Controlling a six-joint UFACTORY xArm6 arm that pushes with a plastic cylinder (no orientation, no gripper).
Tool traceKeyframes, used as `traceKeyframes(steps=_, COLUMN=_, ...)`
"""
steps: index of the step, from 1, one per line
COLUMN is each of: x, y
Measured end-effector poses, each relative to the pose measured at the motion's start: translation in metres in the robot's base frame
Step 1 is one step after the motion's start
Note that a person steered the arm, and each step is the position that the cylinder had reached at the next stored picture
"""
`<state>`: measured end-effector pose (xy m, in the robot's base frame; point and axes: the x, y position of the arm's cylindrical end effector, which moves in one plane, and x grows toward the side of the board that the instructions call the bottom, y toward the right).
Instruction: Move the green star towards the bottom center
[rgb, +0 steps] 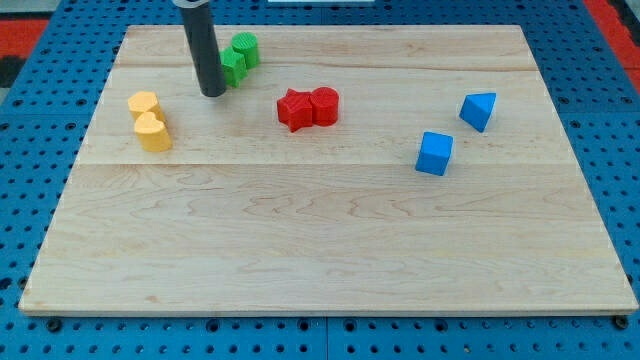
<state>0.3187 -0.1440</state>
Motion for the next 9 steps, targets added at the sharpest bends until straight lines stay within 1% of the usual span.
traceKeyframes(steps=1, x=-0.046, y=-0.012)
traceKeyframes(steps=2, x=-0.101, y=-0.007)
traceKeyframes(steps=3, x=-0.126, y=-0.023)
traceKeyframes(steps=4, x=-0.127, y=-0.007)
traceKeyframes(steps=5, x=-0.126, y=0.047)
traceKeyframes(steps=6, x=-0.111, y=0.007)
traceKeyframes(steps=8, x=-0.073, y=0.048)
traceKeyframes(steps=9, x=-0.039, y=0.040)
